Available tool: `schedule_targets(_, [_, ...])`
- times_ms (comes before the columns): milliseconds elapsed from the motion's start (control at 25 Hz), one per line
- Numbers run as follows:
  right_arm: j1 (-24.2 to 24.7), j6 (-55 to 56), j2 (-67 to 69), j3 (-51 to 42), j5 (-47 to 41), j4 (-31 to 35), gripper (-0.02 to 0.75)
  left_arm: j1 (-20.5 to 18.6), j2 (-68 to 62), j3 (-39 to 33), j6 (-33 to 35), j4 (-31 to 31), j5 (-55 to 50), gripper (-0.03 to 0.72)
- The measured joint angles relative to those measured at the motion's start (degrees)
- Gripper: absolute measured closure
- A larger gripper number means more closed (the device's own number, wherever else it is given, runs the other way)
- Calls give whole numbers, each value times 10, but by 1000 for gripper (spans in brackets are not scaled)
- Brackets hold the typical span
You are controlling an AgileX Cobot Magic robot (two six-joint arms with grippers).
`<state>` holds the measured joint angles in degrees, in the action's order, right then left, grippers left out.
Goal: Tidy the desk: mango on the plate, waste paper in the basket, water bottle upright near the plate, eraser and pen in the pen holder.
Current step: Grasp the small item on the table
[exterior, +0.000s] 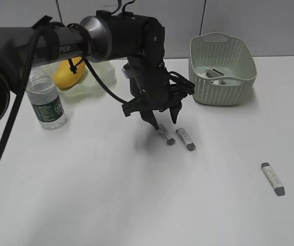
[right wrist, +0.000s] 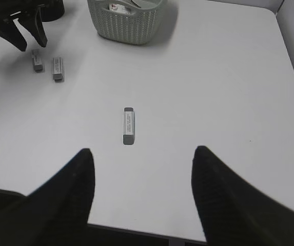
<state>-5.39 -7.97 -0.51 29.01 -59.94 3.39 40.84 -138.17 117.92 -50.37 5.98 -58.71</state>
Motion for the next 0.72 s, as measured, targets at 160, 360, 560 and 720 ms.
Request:
schedule_targets(160, [0, 0, 0, 0, 0, 0, 260, 0, 0, 0, -2, -9, -2, 351])
schedule_targets(360, [0, 0, 0, 0, 0, 0, 260, 0, -9, 0, -2, -18, 8, 355])
schedule_targets(560, [0, 0, 0, 0, 0, 0, 260, 2, -17, 0, -4, -17, 24, 361])
schedule_targets(720, [0, 0, 0, 0, 0, 0, 260, 3, -26, 0, -4, -17, 20, 365])
